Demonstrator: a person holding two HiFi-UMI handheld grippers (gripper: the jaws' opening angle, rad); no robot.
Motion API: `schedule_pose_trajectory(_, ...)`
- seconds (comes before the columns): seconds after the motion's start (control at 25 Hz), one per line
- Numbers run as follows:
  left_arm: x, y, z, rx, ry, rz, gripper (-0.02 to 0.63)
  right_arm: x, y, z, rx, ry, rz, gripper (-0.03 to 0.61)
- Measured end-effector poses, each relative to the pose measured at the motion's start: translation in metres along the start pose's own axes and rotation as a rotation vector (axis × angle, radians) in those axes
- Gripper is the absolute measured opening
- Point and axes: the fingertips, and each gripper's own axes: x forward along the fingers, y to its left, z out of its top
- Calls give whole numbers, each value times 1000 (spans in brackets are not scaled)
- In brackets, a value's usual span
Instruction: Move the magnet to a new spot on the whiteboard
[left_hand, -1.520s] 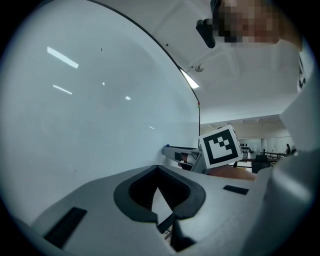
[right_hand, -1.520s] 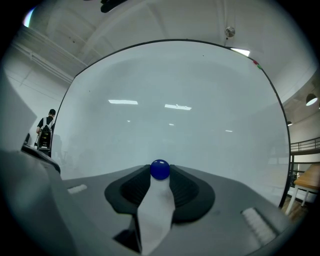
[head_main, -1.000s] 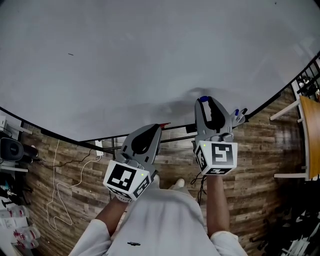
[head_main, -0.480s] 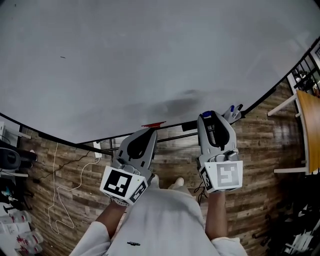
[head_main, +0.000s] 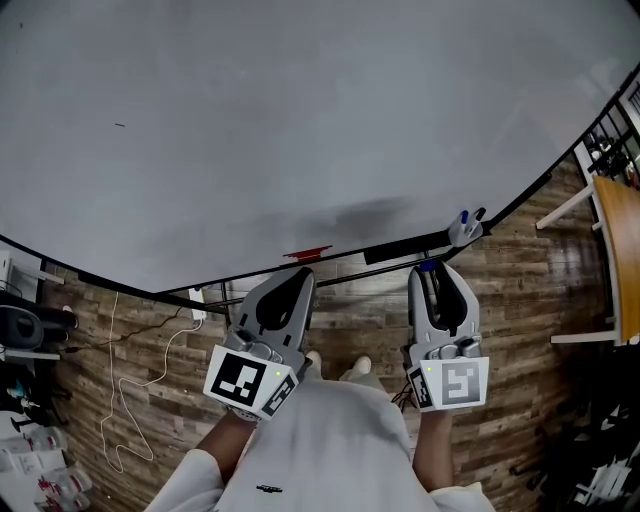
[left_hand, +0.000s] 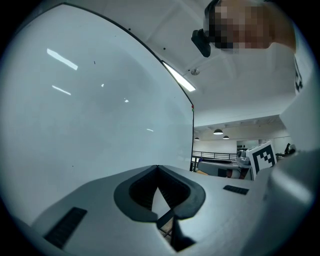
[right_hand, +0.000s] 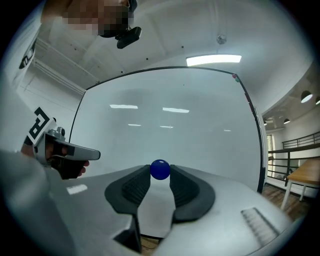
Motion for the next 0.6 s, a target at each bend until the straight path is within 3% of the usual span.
schedule_pose_trajectory(0.6,8,-11,-3,3,19,-41,6,-4,-3,-1,9,-4,-13,130)
